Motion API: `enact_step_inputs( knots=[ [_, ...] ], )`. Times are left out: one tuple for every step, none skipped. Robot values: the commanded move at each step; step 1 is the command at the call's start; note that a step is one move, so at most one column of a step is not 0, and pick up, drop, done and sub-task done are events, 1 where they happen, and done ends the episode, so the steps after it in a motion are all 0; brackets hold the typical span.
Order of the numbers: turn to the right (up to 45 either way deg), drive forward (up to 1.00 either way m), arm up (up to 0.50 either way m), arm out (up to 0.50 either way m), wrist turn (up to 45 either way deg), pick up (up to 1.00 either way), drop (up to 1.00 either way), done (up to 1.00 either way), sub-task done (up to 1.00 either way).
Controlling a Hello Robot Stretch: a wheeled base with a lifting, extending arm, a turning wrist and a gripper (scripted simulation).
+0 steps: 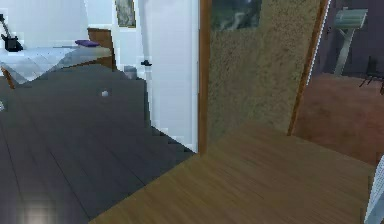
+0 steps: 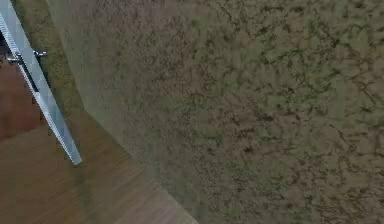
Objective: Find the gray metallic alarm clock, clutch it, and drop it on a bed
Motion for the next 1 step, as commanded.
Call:
enact_step_inputs(
  knots=[
    [21.0,0.0,0.0,0.0,0.0,0.0,0.0,0.0,0.0]
  ],
)
